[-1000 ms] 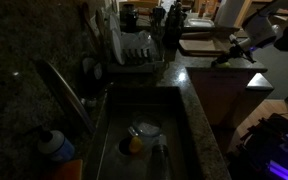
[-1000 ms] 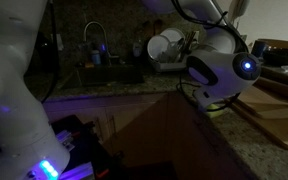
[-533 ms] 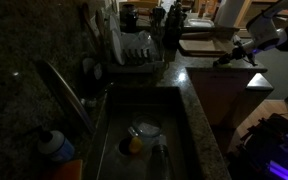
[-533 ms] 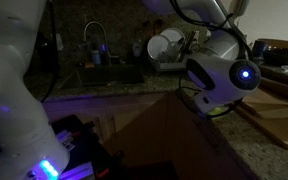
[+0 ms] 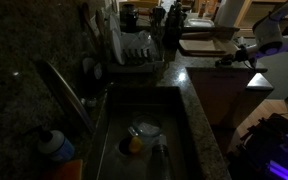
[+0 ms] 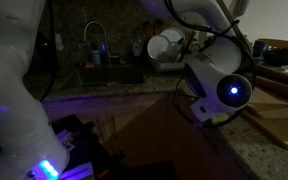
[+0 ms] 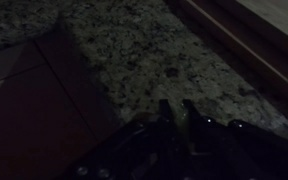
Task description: Take the sponge and wipe the counter
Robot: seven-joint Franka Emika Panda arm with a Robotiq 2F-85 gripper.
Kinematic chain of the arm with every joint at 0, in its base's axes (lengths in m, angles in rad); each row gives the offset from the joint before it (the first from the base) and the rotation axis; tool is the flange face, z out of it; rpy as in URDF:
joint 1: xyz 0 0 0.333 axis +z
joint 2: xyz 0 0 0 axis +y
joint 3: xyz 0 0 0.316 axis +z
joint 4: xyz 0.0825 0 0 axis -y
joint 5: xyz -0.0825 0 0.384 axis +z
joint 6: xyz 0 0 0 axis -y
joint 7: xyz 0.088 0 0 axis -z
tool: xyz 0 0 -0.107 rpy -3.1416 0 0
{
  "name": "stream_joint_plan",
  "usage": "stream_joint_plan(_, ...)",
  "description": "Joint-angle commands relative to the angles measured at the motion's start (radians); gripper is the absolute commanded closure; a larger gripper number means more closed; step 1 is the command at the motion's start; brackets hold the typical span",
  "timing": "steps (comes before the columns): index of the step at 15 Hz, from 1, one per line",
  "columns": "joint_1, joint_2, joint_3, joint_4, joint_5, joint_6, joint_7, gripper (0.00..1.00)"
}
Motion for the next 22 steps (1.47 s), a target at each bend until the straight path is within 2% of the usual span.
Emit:
stream_joint_plan(1,-0.062,0.042,-0.043,-0.019,0.059,0.064,-0.145,0.95)
stream_joint_plan(8,-0.161,0.072,-0.107,0.002,0.155,0.053,-0.324,0.95)
stream_joint_plan(9,-0.213,0.086,-0.102,-0.002,0.097,-0.056,-0.165,0.95)
stream_joint_plan(10,-0.238,0.105,-0.11,0.008,-0.058,-0.19,-0.177,0.95)
stream_joint_plan(11,-0.242,0.117,-0.111,0.024,-0.095,-0.228,-0.154,0.95)
stream_joint_plan(13,-0.226,0.128,-0.11,0.064,-0.179,-0.265,-0.106,0.95)
stream_joint_plan(15,-0.191,0.128,-0.101,0.097,-0.228,-0.234,-0.058,0.95)
stream_joint_plan(20,-0.073,0.055,-0.106,0.106,-0.381,-0.035,0.067,0.95)
stream_joint_plan(22,-0.019,0.023,-0.083,0.102,-0.434,0.048,0.092,0.95)
